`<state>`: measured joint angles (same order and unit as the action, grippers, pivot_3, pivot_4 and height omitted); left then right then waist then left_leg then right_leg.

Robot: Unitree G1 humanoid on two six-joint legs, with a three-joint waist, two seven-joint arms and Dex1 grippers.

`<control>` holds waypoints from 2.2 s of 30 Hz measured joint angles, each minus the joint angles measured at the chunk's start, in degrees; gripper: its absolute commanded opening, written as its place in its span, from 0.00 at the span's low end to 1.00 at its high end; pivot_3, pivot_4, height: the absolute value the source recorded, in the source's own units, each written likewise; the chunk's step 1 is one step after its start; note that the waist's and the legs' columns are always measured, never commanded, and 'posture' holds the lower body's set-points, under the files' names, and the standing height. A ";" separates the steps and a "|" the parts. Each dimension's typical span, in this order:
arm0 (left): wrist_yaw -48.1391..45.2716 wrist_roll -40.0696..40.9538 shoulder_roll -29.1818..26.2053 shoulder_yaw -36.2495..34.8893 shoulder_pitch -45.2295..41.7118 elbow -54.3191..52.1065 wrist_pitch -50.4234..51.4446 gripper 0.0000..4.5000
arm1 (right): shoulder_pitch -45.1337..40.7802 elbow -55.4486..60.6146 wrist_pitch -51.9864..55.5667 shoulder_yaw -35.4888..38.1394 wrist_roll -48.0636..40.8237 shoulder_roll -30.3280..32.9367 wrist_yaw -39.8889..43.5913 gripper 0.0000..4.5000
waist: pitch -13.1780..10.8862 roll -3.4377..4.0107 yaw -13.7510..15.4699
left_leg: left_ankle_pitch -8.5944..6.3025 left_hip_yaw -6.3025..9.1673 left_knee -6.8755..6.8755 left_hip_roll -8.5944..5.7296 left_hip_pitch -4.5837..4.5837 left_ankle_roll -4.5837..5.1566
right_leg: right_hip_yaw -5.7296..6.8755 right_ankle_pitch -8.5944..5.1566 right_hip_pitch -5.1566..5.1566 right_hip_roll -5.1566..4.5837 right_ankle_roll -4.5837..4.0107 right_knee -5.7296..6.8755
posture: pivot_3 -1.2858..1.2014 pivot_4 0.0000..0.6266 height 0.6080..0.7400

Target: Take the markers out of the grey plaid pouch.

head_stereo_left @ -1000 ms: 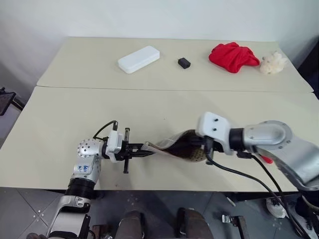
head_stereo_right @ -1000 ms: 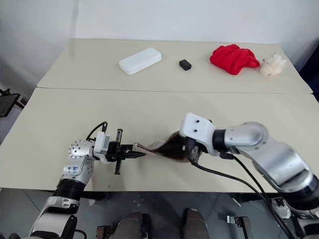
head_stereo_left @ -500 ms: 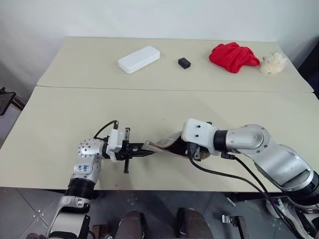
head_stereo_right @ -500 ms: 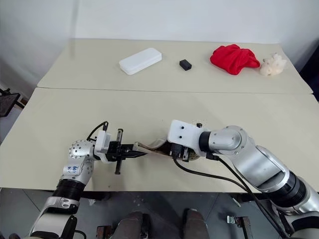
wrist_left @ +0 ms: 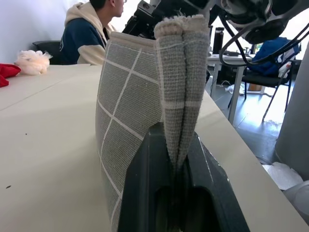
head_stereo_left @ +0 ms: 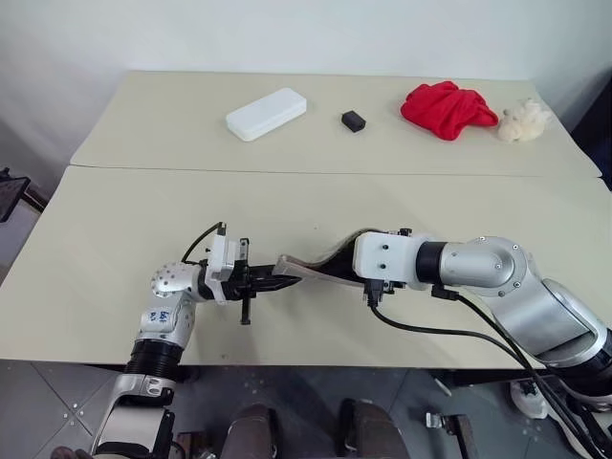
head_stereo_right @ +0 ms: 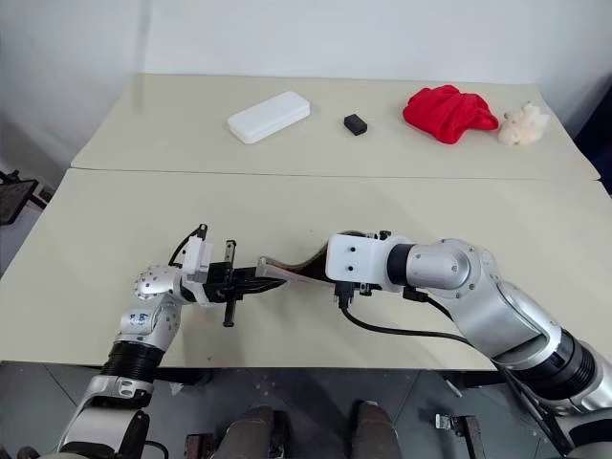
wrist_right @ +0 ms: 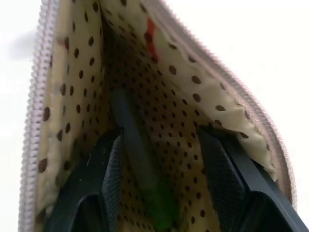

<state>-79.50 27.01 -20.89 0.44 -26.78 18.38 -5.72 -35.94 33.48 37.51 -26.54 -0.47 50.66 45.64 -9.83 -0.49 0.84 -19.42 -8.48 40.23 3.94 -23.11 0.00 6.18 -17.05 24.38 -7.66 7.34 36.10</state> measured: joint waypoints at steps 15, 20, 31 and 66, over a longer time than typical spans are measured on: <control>1.13 -0.03 0.84 0.14 -0.02 -1.68 2.00 0.00 | -2.15 -4.62 0.18 -4.68 8.45 -8.49 3.12 0.99 | 0.00 0.00 -1.06 | 0.01 0.01 -0.04 0.00 0.00 -0.01 | 0.02 0.00 0.00 0.01 0.00 0.00 | 0.52 0.24 1.00; 1.27 -0.09 0.88 0.15 -0.02 -1.69 2.05 0.00 | -3.27 -7.05 -0.67 -5.15 10.50 -9.68 4.21 0.99 | 0.00 0.00 -1.04 | 0.01 0.01 -0.04 0.00 0.00 -0.01 | 0.03 0.00 0.00 0.01 0.00 0.00 | 0.52 0.24 1.00; 0.93 -0.20 0.94 0.29 -0.03 -1.47 2.44 0.00 | -4.20 -10.01 -0.74 -5.91 13.00 -12.75 6.67 0.99 | 0.00 0.00 -1.13 | 0.01 0.00 -0.05 0.00 0.01 -0.01 | 0.02 0.00 0.00 0.01 0.00 0.00 | 0.52 0.24 1.00; -1.76 2.37 -2.35 -0.47 -0.30 -4.14 13.56 0.00 | -6.18 -28.23 -26.72 -6.05 25.45 -17.42 -3.26 0.64 | 0.00 0.01 -2.55 | 0.04 -0.01 -0.18 0.00 0.01 -0.06 | 0.03 0.00 0.04 0.01 0.00 -0.01 | 0.52 0.24 1.00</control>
<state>-81.25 29.37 -23.24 -0.03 -27.07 14.24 7.83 -42.13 5.24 10.79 -32.60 24.98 33.24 42.38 -9.83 -0.49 -1.71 -19.38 -8.49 40.06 3.94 -23.10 -0.07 6.21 -17.06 24.42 -7.65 7.33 36.09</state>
